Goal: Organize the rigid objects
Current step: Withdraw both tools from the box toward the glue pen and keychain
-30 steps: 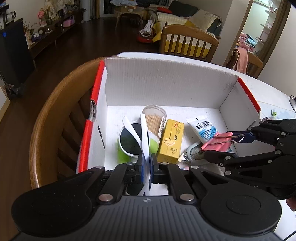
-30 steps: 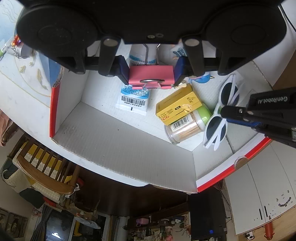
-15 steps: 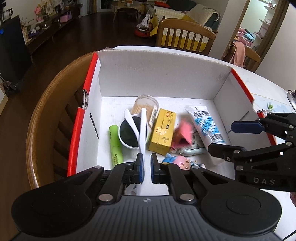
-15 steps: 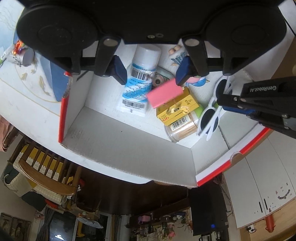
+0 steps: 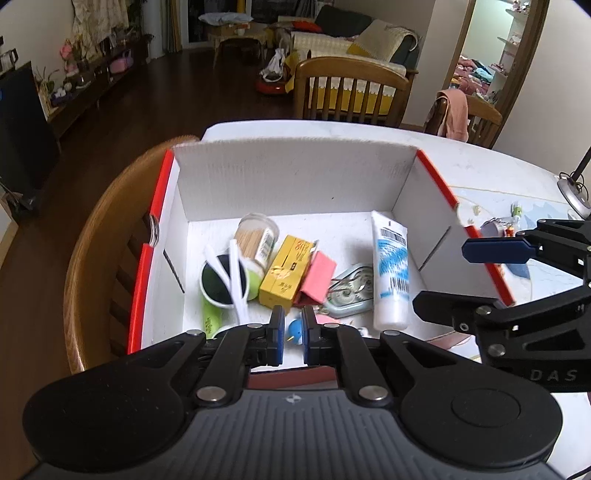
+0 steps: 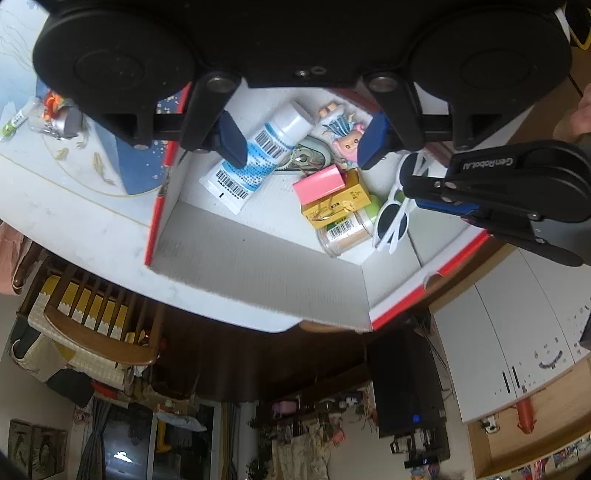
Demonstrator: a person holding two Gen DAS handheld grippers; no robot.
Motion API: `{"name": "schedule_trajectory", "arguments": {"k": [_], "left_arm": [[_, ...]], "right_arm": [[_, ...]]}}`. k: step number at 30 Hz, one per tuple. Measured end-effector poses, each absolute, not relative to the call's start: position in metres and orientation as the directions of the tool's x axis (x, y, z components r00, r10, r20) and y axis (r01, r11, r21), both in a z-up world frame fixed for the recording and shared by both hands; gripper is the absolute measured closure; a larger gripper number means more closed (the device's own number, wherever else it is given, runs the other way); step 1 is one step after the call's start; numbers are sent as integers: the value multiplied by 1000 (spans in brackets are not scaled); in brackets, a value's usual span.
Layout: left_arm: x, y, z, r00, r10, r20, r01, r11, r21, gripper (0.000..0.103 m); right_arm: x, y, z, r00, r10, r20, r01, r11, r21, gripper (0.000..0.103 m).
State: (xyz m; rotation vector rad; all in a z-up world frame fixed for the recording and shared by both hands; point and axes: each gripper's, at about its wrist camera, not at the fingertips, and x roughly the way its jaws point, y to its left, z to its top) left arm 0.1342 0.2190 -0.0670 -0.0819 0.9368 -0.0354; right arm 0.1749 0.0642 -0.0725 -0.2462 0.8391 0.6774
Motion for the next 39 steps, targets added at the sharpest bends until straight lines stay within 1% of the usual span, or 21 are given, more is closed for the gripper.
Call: {"name": "schedule_trajectory", "arguments": {"k": [5,7,12,18,26,39], "left_arm": [[129,205,-55,614,-61,-787,8,997,-71,95],[126,197,-50,630,-58,-774,18,998,-60,95],[122,181,-41,643,-69,-763,37,998,-59,95],[120,159,-36,651,-85,-755,58,996,-63,94],[122,122,-35,648,-112,-754,91,993,-69,94],[138,36,-46,627,-172,-760,172,982,-80,94]], "right_arm": [[166,45,-58,495,478,-726,-628,774,82,34],[165,37,-54,503,483,-717,-619,780,91,31],[159,15,-43,524,498,-691,-601,791,114,30],[153,-11,-31,548,511,-662,-585,800,132,23],[143,-60,-31,565,507,-651,-549,820,162,23],[142,-156,-42,609,423,-670,-445,883,153,22]]}}
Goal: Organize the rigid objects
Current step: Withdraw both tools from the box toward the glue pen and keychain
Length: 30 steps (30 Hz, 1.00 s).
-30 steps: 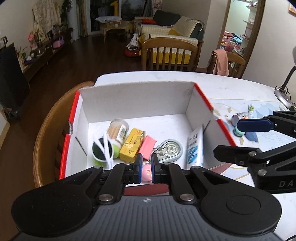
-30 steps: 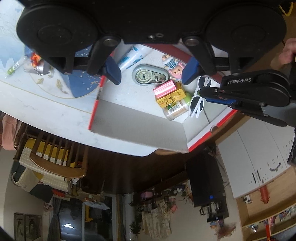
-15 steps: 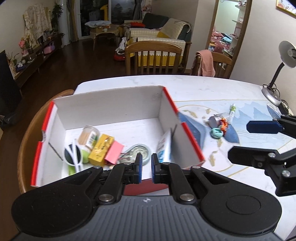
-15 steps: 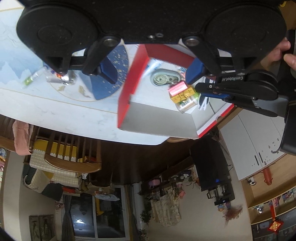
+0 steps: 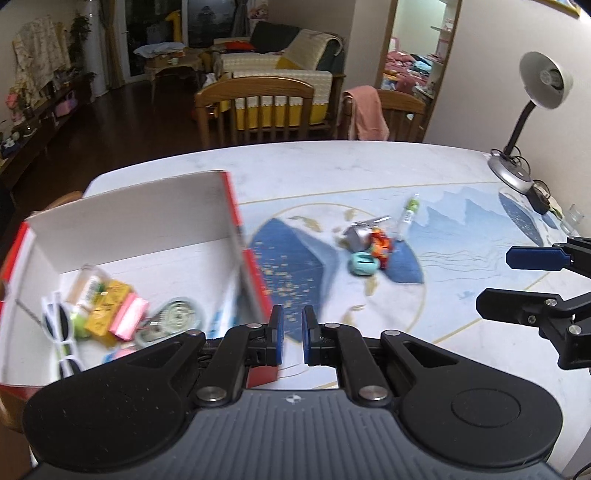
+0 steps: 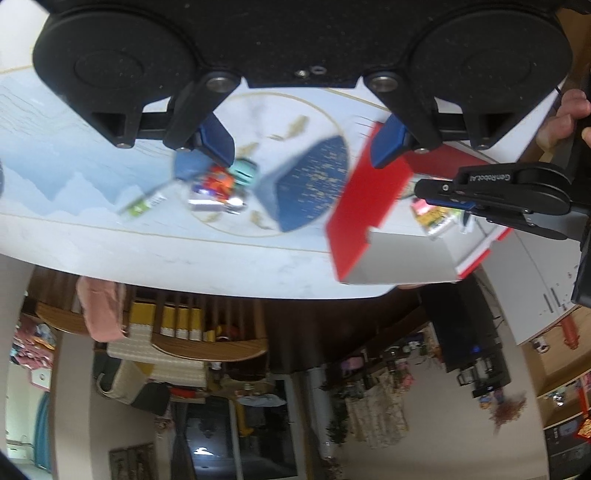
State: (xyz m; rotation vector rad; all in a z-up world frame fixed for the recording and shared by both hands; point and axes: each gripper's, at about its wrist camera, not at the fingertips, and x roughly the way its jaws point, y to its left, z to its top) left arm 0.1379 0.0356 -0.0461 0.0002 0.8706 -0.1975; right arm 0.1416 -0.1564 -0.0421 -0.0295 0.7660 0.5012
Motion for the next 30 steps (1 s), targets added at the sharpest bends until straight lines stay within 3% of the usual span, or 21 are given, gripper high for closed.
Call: {"name": "schedule_trajectory", "arguments": {"k": [7,8,10,11,12,30], "left_arm": [[151,-8,-56,622,-196,-758,201,976,-86,93],[153,-13,-57,622,-201,-756,203,975,-92,89],[159,-22,-59,627,-208,-751,203,974,-100,65],[161,-27,-60,632,-207,-747,200,975,-100,39],[162,-31,-61,640,-204,-741,197,975,-99,25],[217,-99,-103,678,-134,-723,148,988,-43,21]], "right_arm": [[151,-207,-51,621,385,-682,-393,906,154,22],[153,-213,-52,622,381,-684,-388,909,153,22],[157,-225,-54,628,368,-685,-377,915,146,22],[160,-230,-55,632,358,-687,-369,919,140,22],[163,-235,-56,633,352,-690,-365,921,135,22],[268,-276,-92,627,267,-732,-322,944,68,20]]}}
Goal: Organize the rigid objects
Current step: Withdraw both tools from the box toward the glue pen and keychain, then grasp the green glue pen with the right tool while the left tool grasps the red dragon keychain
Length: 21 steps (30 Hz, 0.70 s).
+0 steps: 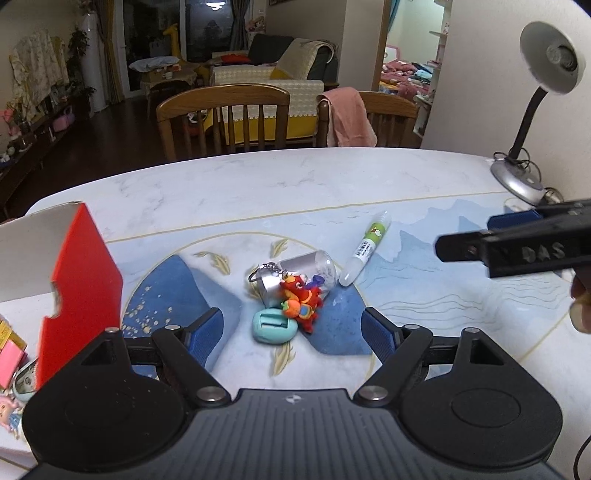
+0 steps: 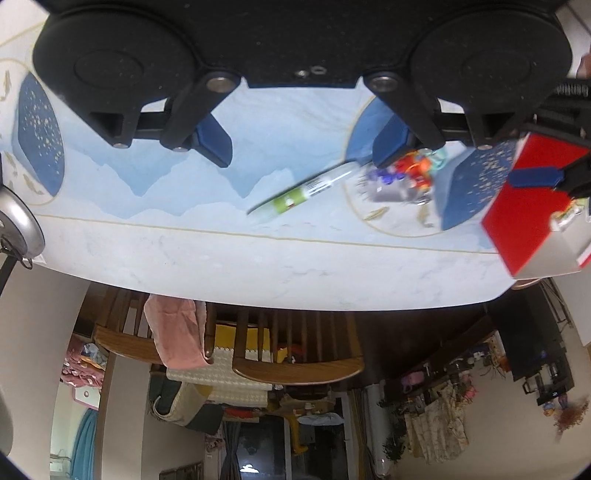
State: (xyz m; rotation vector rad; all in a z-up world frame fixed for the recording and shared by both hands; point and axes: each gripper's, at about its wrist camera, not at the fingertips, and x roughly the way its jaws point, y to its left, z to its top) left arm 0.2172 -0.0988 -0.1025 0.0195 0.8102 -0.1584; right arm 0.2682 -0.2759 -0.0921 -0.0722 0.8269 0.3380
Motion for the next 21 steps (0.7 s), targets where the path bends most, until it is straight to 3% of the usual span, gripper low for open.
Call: {"name": "schedule_trajectory", "arguments": {"k": [21], "left_arm": [[259,-134,-157,668,-36,-744,124,990,63,21]], "right_arm": [[363,-250,-161,557,222,-800,-249,964,94,20]]}}
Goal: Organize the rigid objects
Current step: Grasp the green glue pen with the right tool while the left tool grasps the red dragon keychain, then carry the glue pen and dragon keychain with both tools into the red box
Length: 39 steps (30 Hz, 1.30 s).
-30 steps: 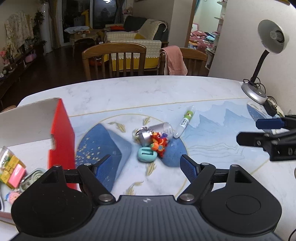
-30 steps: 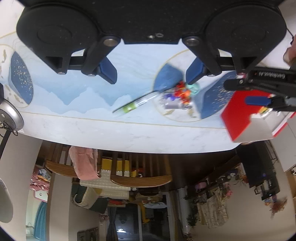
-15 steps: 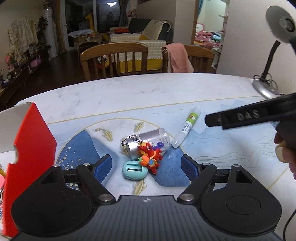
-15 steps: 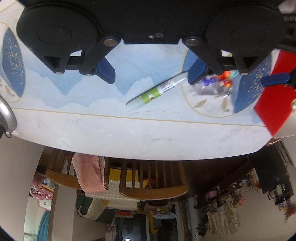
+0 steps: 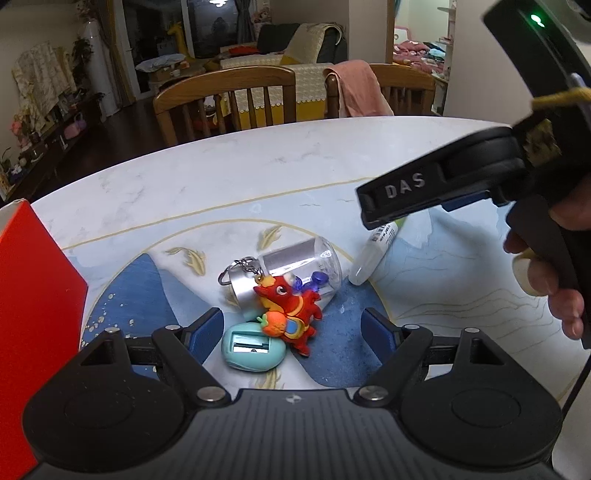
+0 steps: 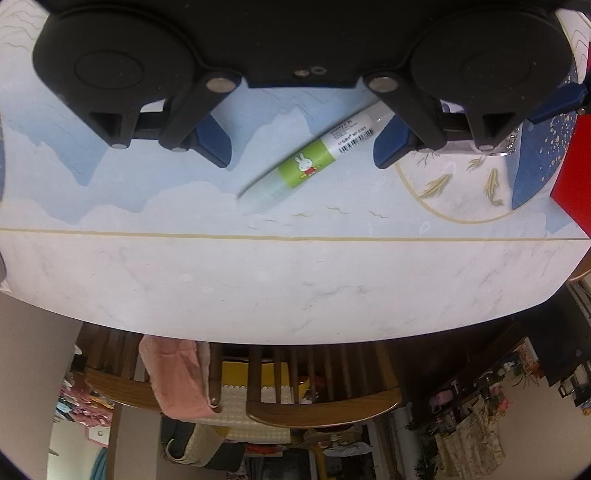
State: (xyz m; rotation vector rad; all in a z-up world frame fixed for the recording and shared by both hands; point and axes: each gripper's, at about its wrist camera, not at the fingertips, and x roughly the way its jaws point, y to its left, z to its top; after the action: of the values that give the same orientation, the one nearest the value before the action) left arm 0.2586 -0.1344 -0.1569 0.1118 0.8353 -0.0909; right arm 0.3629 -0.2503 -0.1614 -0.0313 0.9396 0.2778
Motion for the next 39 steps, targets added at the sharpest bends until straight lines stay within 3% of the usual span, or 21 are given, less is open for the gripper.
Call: {"name": "schedule_trajectory", "arguments": {"k": [8,15,22,24,39], "left_arm": [[258,-143,-160,682,-4,-731,133,984,120,37],[258,-145,-159,692,38,-720,126,977,172,64],[253,-144,-156,690,35,-723,129,977,170,66],[252,-142,-153,691,33,-722,127,978,166,66],[220,-123,-123,684,-33,-728,138,987,84,66]], "right_arm": [[372,-246,-174,539,214,-815,-228,968,103,27],[371,-241,-177,539,207,-816,-232,968,92,54],[360,-243,-175,539,200,-818,-264,963,61,83],[355,-245,-175,534,204,-821,-270,961,63,87],[285,-272,-145,523,275,-807,-303,945,125,87]]}}
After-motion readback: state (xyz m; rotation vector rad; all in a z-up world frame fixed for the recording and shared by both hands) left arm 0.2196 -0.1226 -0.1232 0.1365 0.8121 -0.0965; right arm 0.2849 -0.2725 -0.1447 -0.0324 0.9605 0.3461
